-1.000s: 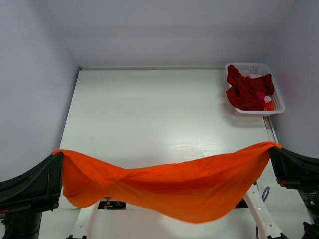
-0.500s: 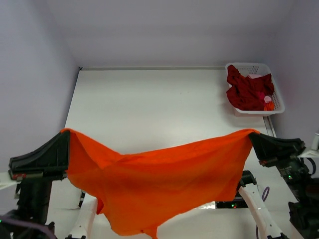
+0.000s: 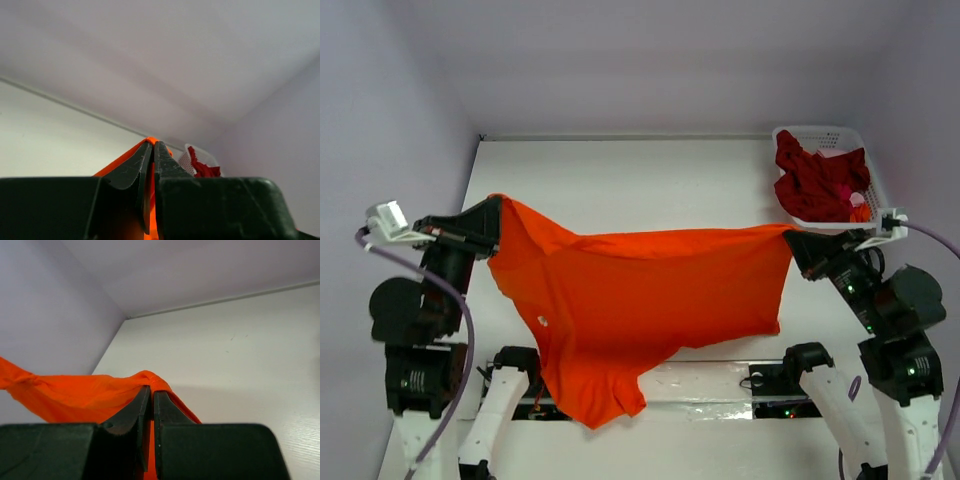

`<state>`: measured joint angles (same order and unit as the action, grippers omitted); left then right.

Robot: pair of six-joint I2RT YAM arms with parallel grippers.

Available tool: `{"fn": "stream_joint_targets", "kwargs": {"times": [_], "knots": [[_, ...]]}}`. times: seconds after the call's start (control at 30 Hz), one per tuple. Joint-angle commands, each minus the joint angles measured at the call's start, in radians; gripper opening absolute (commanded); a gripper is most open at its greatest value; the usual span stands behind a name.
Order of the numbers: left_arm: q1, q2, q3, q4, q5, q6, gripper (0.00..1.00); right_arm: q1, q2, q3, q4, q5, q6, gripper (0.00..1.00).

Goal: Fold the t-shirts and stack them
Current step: Flatten out the tshirt

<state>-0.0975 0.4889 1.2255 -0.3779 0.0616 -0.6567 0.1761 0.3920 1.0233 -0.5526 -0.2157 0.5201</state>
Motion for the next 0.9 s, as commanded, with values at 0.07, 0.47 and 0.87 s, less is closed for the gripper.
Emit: {"fn": "stream_joint_targets", "kwargs": {"times": [0.07,0.47,0.87], "knots": [[-0.004,0.094,-0.066,0.183,-0.039,0.026,0.00,-0.007,0.068,-0.063,0.186,0.022,-0.003,0.00],[-0.004,0.405,-0.107,0.353,-0.111,0.029,0.00,-0.007,0.401,-0.057,0.393,0.099,0.009,0.00],[-0.004,0.738,0.051,0.393,-0.170,0.023,0.00,-0.007,0.758,0.037,0.575,0.076,0.029,0.00]]}}
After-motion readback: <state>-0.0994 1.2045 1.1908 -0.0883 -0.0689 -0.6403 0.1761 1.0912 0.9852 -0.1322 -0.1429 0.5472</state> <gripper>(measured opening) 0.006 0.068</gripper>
